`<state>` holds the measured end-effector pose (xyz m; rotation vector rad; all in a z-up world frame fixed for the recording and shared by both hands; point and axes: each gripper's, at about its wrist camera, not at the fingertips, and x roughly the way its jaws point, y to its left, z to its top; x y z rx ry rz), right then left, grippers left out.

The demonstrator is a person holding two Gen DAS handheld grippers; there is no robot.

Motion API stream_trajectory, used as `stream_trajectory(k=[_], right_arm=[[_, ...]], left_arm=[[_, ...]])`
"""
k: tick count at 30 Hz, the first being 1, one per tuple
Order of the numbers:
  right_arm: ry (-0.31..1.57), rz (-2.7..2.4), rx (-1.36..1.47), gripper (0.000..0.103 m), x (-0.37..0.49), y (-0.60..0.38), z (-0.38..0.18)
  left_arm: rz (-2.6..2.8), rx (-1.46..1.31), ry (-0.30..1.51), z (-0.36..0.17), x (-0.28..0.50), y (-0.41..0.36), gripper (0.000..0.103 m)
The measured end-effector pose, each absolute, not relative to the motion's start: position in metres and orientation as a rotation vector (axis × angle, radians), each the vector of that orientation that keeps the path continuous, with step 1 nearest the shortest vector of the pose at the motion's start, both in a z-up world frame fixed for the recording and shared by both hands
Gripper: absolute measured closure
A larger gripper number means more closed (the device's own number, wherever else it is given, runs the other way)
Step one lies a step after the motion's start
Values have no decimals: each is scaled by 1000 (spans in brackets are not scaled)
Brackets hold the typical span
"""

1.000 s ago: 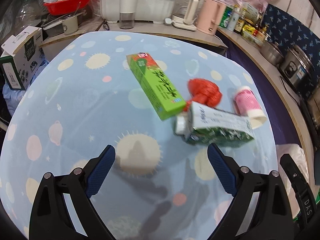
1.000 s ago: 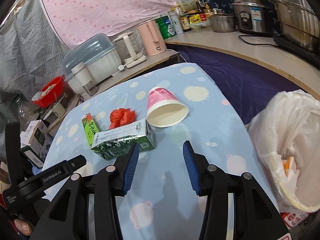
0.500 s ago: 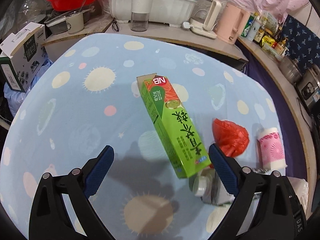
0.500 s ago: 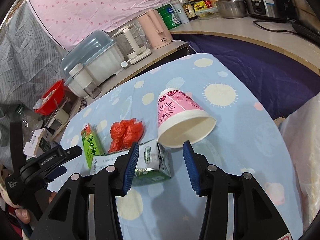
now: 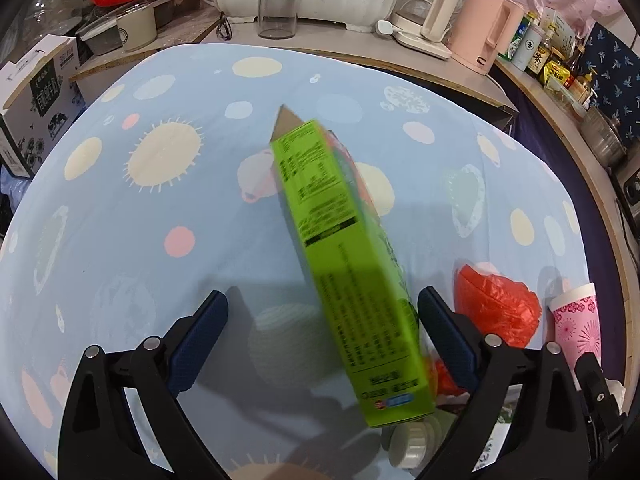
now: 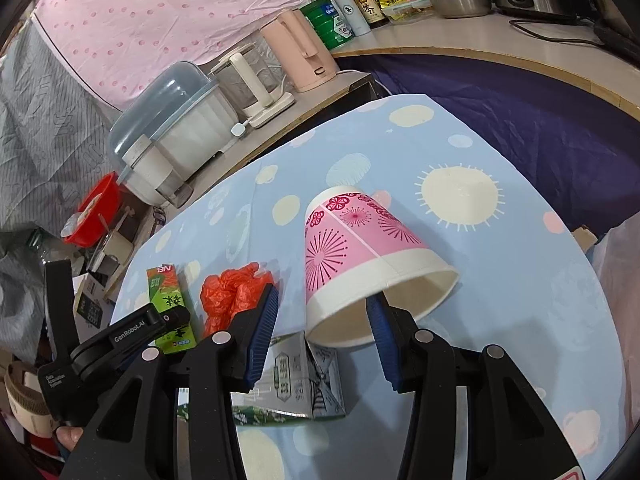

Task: Collect trash
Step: 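Grasp the green juice box with the left tool while the right tool grasps the pink paper cup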

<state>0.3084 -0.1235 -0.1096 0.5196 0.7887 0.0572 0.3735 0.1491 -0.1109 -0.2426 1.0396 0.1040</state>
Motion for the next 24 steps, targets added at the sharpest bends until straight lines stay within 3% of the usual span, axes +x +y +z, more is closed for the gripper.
stream_trajectory(k=[3,4,5,8,11,24], right_arm=[[789,65,516,63,312,-121,-111],[791,67,511,71,312,-120,-111],[794,70,505,79,312,-119,-110],[794,75,499,91,311,-118,-109],[789,79,497,95,305,-118,-107],[716,59,430,99,239,-124,-74]], left_arm=[[118,-216,1024,-111,376,149,21],[122,-196,1020,-111,377,149,24],[122,-183,1017,-111,378,149,30],[110,-168,1016,-108,376,149,50],[93,-159,1017,-106,372,151,74],[24,-156,992,-80,315,148,76]])
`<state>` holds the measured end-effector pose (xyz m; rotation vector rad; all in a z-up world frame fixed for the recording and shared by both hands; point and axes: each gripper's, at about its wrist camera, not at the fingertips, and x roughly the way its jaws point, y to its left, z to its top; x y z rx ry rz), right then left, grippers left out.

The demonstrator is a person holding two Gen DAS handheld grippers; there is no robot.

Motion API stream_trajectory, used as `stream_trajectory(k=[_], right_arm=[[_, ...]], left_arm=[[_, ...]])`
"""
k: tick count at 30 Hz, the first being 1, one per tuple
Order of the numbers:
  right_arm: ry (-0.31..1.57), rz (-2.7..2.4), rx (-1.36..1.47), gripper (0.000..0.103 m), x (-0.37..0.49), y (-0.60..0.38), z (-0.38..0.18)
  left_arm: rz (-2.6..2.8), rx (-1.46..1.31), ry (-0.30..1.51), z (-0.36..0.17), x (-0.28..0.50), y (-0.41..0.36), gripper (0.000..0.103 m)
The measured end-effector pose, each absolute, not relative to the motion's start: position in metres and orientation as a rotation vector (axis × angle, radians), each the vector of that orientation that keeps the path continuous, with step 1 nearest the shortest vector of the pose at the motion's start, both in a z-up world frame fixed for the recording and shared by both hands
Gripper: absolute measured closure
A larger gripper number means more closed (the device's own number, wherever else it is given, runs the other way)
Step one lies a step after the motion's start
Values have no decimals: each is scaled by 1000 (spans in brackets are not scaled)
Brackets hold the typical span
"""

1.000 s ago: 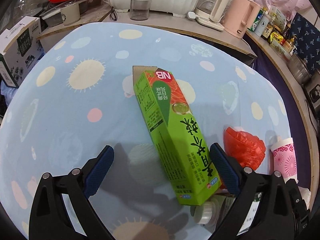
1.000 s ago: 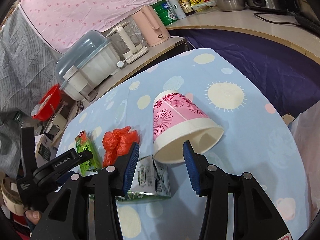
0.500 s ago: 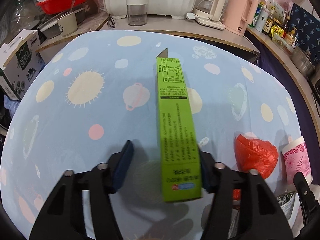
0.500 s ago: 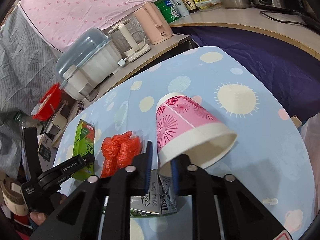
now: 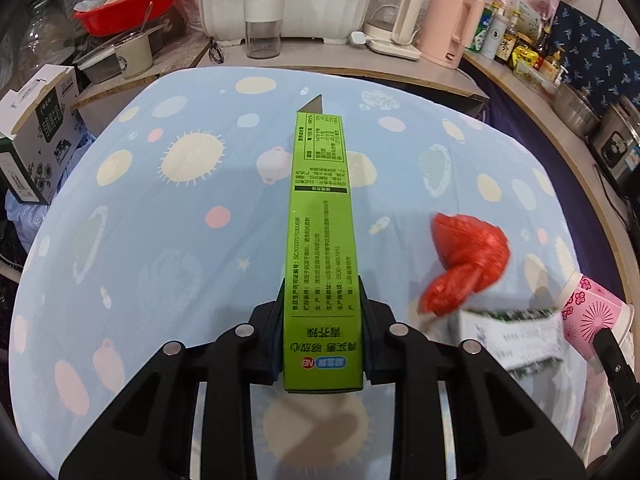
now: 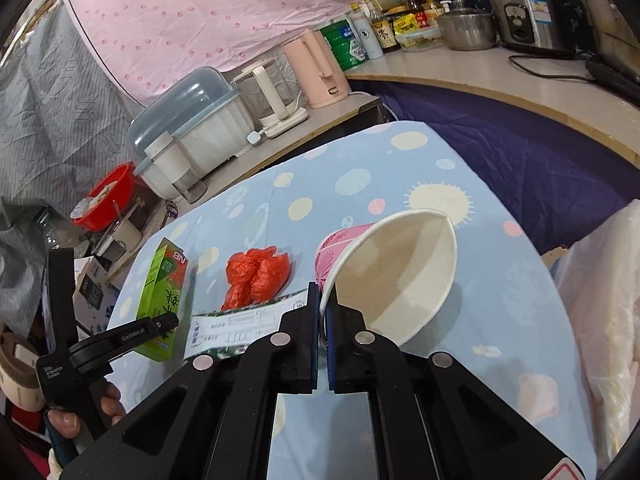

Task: Collect trash
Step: 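Grasp the green juice box with the left tool while the right tool grasps the pink paper cup, then carry the green box and pink cup toward the trash bin with both tools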

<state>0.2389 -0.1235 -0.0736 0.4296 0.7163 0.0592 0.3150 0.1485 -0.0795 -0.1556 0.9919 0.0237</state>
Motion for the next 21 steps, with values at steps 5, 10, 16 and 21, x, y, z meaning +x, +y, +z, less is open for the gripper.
stream_trajectory(k=[5,10,16,21], right_arm=[[677,52,441,99,207,-130,-58],[636,47,457,99,175,-138,-42],[591,26,468,99,136,-154,-27],[552,-3,480,99,106,-174,-17]], left_arm=[[-18,-155,965,-60,282,138,76],[-76,-158,929,-37,247,122,76],[-144,-133,894,-15,211,92,76],[-208,-97,880,-3,185,60,76]])
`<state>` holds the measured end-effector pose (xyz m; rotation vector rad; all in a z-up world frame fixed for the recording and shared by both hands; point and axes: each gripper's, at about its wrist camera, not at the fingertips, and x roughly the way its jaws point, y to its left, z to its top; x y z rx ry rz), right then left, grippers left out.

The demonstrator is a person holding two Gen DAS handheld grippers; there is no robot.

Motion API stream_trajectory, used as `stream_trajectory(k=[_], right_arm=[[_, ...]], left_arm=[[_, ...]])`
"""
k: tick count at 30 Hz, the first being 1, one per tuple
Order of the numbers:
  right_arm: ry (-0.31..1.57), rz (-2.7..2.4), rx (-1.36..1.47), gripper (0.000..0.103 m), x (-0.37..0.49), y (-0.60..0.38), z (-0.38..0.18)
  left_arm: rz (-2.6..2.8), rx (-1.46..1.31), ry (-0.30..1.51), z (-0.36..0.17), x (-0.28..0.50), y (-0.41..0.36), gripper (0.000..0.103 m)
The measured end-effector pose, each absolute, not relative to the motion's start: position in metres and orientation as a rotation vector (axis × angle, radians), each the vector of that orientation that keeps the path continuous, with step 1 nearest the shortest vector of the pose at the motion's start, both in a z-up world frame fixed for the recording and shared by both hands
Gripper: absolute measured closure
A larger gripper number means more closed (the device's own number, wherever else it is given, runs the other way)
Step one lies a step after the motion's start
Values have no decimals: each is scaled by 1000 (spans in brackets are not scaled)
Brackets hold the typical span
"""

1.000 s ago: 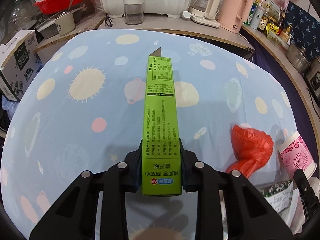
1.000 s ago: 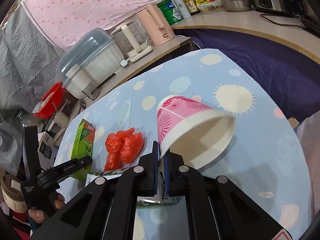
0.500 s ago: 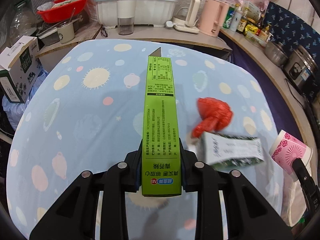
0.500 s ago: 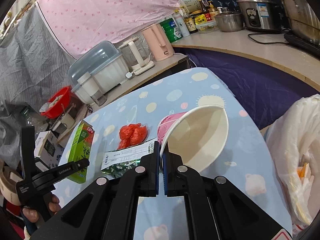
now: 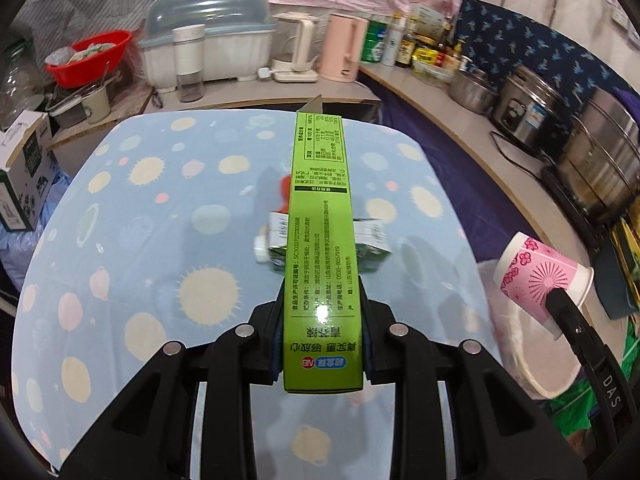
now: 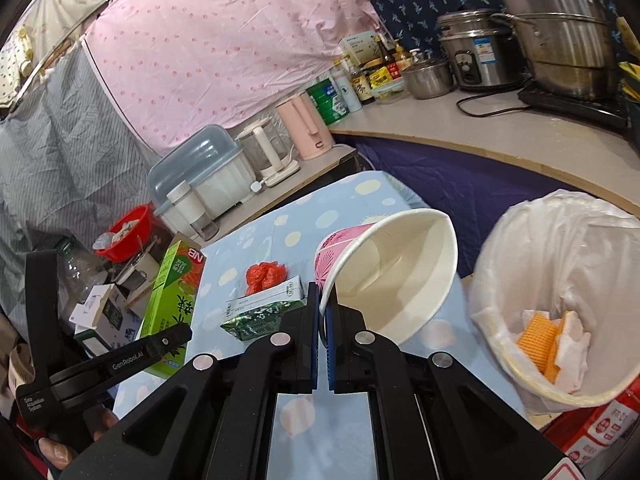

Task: Collect trash
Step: 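Carry the green box and pink cup toward the trash bin with both tools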

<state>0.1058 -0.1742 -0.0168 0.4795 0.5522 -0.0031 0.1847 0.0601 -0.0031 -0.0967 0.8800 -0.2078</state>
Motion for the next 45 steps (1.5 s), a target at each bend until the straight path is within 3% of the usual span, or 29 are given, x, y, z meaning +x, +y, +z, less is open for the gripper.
stream_trajectory(k=[24,45], right_arm=[[487,-195,588,99,8,-302,-27],[508,-255,666,99,0,-352,-59]], left_arm=[[-444,106,879,-3,115,-112,76],[-520,210,913,-27,105,-198,76]])
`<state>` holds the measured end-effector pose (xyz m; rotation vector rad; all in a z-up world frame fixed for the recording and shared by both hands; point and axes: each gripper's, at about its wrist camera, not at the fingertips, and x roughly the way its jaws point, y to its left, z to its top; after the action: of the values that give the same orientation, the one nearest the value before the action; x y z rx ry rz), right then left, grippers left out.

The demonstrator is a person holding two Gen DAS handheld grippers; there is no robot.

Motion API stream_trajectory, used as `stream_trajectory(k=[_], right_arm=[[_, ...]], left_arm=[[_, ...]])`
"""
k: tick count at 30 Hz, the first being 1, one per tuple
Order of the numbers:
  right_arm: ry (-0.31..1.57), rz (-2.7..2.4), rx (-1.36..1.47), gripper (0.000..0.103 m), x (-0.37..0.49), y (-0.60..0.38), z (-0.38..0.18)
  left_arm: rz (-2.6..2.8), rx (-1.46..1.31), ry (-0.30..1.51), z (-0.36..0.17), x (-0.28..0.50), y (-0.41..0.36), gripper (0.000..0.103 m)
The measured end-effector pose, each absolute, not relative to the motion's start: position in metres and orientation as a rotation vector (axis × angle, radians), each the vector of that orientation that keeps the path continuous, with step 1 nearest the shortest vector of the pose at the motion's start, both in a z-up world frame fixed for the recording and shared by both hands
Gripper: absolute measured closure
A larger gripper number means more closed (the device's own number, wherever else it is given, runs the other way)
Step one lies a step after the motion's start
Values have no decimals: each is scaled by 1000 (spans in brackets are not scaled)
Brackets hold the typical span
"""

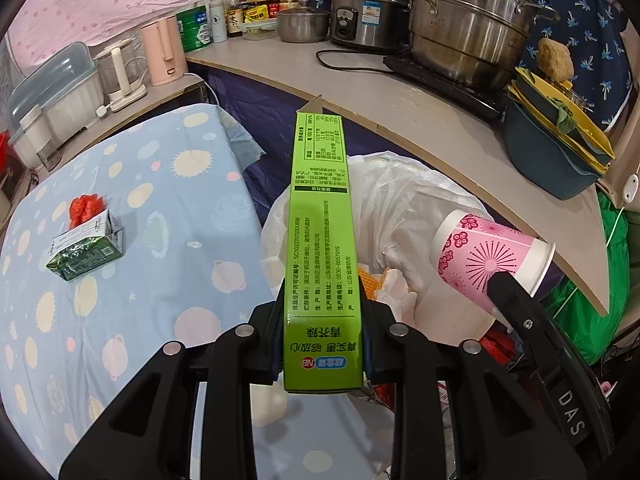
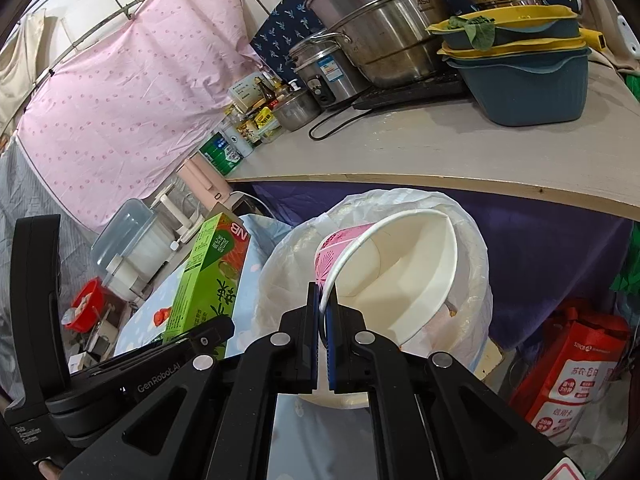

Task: Collect trash
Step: 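Carry the green box and pink cup toward the trash bin with both tools, then open both tools to drop the green box and pink cup into the bin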

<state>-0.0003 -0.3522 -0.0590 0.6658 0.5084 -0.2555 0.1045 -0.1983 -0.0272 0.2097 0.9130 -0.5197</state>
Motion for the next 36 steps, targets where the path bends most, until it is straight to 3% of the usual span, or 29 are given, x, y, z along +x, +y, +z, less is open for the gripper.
stream_trajectory(k=[13,17,24,36], right_arm=[[539,-293,652,98,14,-367,-67],[533,-310,658,91,15,-370,-66],[520,-328,668,76,16,-373,-65],[510,-316,645,73,16,-363,-56]], left_arm=[[-528,240,934,-41,119,-225,76],[-525,240,931,-42,121,-227,75],[-507,242,919,-42,124,-227,52],[-492,217,925,-39,127,-219,52]])
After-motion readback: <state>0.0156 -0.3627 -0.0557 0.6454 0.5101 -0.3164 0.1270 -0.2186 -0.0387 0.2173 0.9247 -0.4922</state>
